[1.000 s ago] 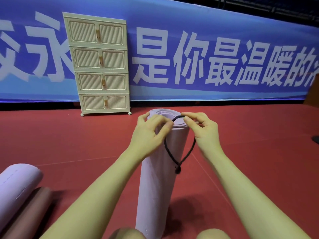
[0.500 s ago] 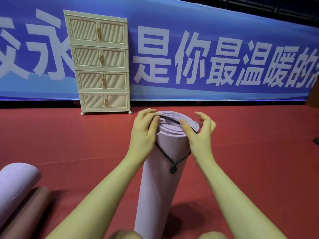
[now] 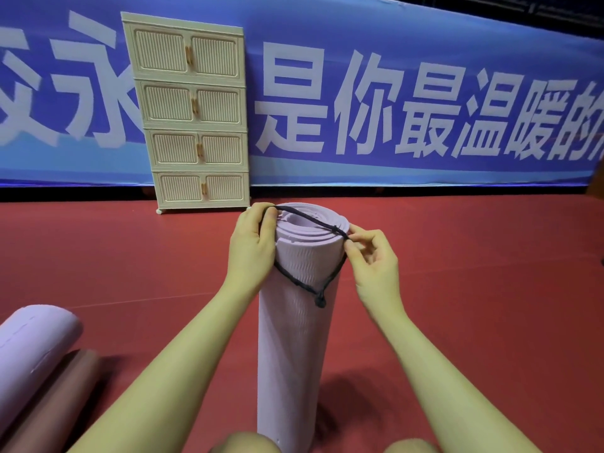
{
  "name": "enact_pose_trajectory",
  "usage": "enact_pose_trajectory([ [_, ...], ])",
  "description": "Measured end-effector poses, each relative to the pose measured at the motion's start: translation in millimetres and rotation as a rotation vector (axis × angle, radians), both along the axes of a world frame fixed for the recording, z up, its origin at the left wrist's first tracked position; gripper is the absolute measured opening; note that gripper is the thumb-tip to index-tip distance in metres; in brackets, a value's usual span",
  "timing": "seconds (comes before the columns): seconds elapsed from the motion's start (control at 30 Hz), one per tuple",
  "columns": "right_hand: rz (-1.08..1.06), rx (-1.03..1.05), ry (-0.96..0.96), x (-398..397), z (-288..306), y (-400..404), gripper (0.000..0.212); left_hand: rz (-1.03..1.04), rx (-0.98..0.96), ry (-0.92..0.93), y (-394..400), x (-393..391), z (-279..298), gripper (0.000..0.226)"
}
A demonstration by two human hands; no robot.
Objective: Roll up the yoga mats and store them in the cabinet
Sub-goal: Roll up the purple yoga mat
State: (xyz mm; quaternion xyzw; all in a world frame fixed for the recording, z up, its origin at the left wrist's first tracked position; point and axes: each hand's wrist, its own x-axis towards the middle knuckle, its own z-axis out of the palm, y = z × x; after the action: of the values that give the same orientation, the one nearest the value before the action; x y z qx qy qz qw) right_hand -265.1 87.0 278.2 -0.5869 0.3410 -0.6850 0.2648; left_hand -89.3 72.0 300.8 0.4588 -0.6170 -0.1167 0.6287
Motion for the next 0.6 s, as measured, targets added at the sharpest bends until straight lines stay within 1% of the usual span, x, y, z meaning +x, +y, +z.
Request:
enact_pose_trajectory([
  [0.03,-0.045,-0.007,0.034,2,-1,1,0.026,-0.01,0.015,0.012,0,2,-1,0.028],
  [0.1,-0.136,-0.021,0.062,7,-1,1,0.027,-0.015,0.029,0.037,1,5,1,0.022],
  [0.13,-0.183,-0.029,0.055,8,1,1,0.027,-0.03,0.029,0.086,1,7,3,0.02],
  [0.2,-0.247,-0.022,0.013,4,5,-2,0.027,-0.082,0.041,0.245,4,9,9,0.023],
  [0.23,-0.243,-0.004,-0.009,1,6,-4,0.025,-0.086,0.047,0.267,4,10,10,0.026],
  [0.27,-0.219,0.016,-0.01,-3,6,-4,0.022,-0.07,0.036,0.222,6,10,10,0.027],
  [0.33,-0.167,0.038,0.05,-8,4,-2,0.017,-0.052,0.023,0.114,10,9,8,0.029],
  [0.43,-0.176,0.035,0.071,-10,2,0,0.016,-0.086,0.042,0.078,14,8,8,0.024],
  [0.5,-0.22,0.023,0.026,-9,2,1,0.018,-0.154,0.088,0.086,15,6,7,0.025],
  [0.6,-0.257,0.024,-0.044,-8,2,1,0.021,-0.36,0.164,0.192,20,5,11,0.028],
])
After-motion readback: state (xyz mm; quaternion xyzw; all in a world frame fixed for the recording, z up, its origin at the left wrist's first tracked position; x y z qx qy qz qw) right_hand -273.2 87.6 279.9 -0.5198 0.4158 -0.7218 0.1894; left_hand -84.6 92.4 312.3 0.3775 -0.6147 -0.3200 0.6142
